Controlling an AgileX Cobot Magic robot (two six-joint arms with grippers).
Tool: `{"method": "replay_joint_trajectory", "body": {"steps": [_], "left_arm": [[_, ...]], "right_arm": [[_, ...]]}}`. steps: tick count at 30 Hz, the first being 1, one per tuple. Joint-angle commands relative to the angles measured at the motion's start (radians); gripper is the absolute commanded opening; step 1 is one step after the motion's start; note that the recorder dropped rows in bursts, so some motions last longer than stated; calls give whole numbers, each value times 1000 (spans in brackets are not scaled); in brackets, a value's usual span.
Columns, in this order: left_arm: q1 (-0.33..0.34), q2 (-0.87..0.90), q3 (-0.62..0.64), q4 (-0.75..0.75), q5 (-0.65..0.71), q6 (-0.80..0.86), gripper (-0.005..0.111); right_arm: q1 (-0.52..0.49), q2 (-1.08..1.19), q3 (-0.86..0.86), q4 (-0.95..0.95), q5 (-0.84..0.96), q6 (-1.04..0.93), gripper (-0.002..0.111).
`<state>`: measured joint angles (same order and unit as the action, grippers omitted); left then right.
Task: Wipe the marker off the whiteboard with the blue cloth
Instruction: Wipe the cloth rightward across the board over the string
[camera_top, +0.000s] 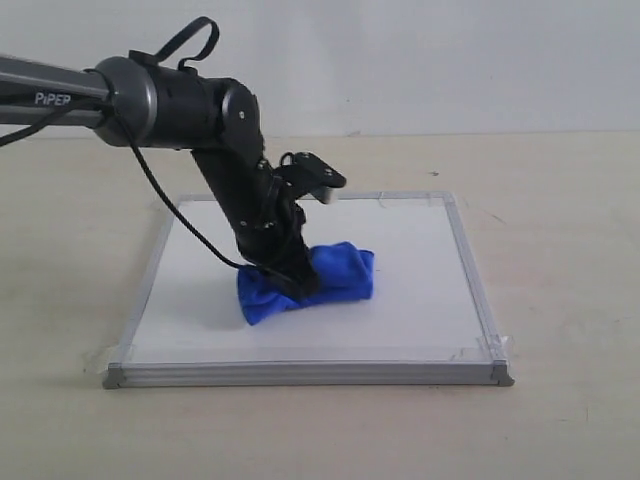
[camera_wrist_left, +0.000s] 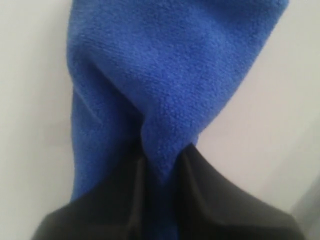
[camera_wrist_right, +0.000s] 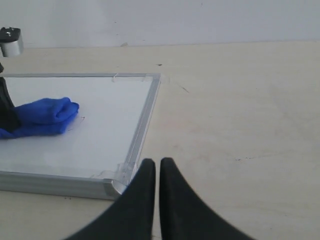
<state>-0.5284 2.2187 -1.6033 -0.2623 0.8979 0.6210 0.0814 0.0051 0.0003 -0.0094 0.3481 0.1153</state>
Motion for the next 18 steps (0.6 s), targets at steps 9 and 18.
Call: {"method": "replay_joint_trajectory", "body": {"steps": [9,18], "left_arm": [[-95,23,-56,23,-6,12,4],[13,99,-201,262,47,-321,4]], "right_arm": [[-3,-5,0,-1,-6,-2,0],[-3,-5,0,-1,-7,-2,0]]}}
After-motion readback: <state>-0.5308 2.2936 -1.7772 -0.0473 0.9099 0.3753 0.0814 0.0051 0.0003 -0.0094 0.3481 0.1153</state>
